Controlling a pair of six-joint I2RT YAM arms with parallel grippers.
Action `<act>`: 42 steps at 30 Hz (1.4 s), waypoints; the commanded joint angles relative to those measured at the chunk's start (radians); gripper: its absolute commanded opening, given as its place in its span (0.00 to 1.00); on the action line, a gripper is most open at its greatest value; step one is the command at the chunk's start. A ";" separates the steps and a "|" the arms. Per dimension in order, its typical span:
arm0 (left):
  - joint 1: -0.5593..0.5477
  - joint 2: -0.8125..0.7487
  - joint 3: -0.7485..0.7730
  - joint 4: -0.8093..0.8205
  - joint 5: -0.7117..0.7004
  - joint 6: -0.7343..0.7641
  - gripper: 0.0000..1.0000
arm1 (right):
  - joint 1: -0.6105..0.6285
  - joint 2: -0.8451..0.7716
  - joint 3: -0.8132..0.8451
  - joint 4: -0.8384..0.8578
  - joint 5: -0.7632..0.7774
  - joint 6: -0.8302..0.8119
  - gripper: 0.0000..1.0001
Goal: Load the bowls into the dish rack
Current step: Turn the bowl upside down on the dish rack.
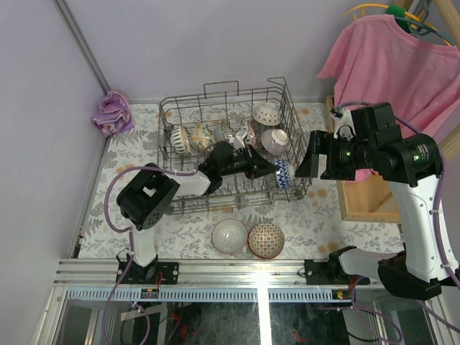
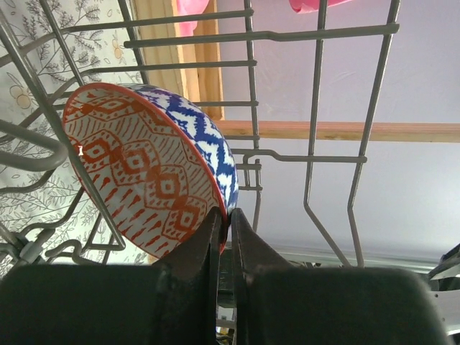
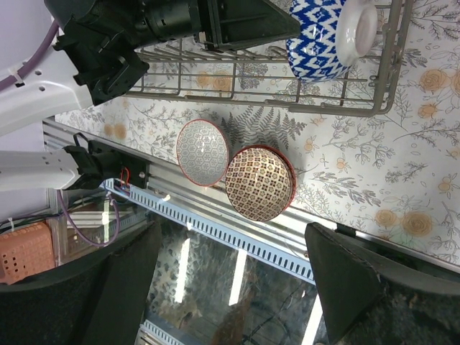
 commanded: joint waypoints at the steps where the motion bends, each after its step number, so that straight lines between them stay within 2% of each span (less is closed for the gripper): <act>1: -0.007 -0.029 -0.032 -0.129 -0.021 0.074 0.05 | -0.004 -0.018 0.013 -0.009 -0.052 -0.021 0.88; 6: -0.006 -0.056 -0.036 -0.208 -0.038 0.112 0.13 | -0.004 -0.027 0.006 -0.007 -0.056 -0.010 0.88; 10: -0.007 -0.080 -0.019 -0.325 -0.054 0.160 0.16 | -0.004 -0.036 0.003 -0.007 -0.057 0.000 0.88; 14: -0.007 -0.095 0.014 -0.443 -0.072 0.206 0.23 | -0.005 -0.044 -0.002 -0.006 -0.060 0.005 0.88; 21: -0.009 -0.115 0.073 -0.547 -0.082 0.251 0.40 | -0.003 -0.062 -0.013 0.000 -0.068 0.018 0.88; 24: -0.013 -0.127 0.131 -0.649 -0.099 0.297 0.46 | -0.004 -0.066 -0.008 0.000 -0.070 0.023 0.88; 29: -0.014 -0.140 0.216 -0.858 -0.162 0.343 0.46 | -0.004 -0.073 0.000 -0.005 -0.074 0.025 0.89; 37: -0.025 -0.187 0.255 -0.932 -0.206 0.358 0.48 | -0.003 -0.079 0.006 -0.008 -0.086 0.017 0.88; 42: -0.045 -0.202 0.357 -1.012 -0.231 0.384 0.52 | -0.004 -0.081 0.026 -0.010 -0.085 0.007 0.89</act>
